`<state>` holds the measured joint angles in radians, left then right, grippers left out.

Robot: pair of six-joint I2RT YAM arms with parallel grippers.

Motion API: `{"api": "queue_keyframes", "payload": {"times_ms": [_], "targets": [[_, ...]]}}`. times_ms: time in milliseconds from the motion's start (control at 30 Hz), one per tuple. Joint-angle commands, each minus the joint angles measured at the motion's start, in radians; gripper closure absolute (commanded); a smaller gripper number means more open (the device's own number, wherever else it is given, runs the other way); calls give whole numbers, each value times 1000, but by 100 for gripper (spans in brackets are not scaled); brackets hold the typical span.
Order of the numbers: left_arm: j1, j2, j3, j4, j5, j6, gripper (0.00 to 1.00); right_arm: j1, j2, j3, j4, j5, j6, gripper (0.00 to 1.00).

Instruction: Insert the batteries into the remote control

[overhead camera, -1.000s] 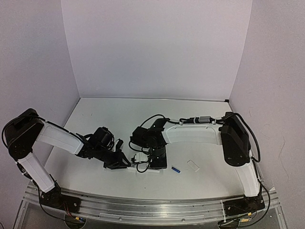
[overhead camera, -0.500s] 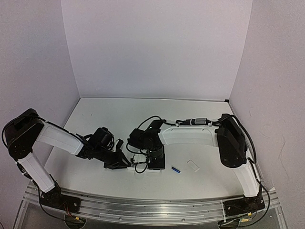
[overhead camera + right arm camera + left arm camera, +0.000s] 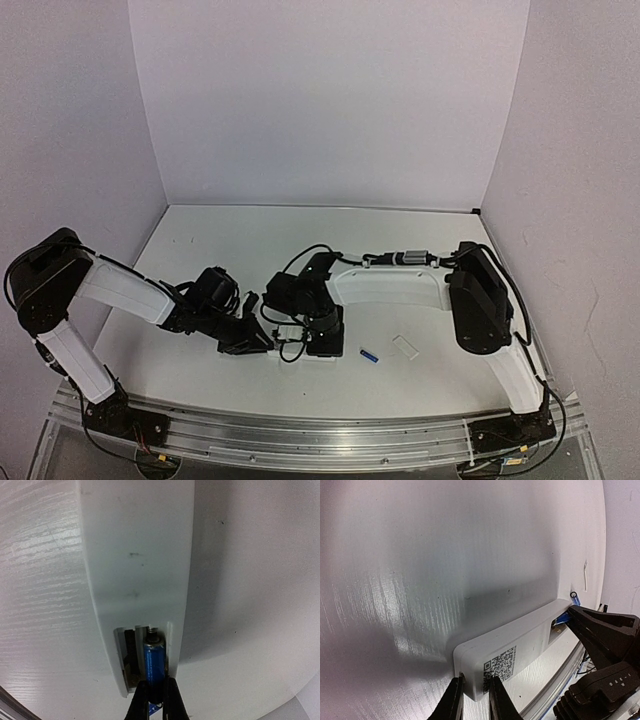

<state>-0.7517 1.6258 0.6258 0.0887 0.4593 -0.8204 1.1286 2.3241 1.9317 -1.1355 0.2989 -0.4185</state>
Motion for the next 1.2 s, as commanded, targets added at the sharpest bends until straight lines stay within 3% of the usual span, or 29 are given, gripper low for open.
{"api": "queue_keyframes", "payload": {"times_ms": [0, 533, 1167], "targets": [[-14, 34, -6, 35, 10, -10, 83, 2, 43, 36, 10, -5, 44, 100], [-18, 40, 6, 28, 9, -11, 84, 3, 69, 62, 10, -27, 86, 100], [-18, 38, 23, -37, -44, -12, 84, 2, 24, 18, 11, -18, 75, 80]]}}
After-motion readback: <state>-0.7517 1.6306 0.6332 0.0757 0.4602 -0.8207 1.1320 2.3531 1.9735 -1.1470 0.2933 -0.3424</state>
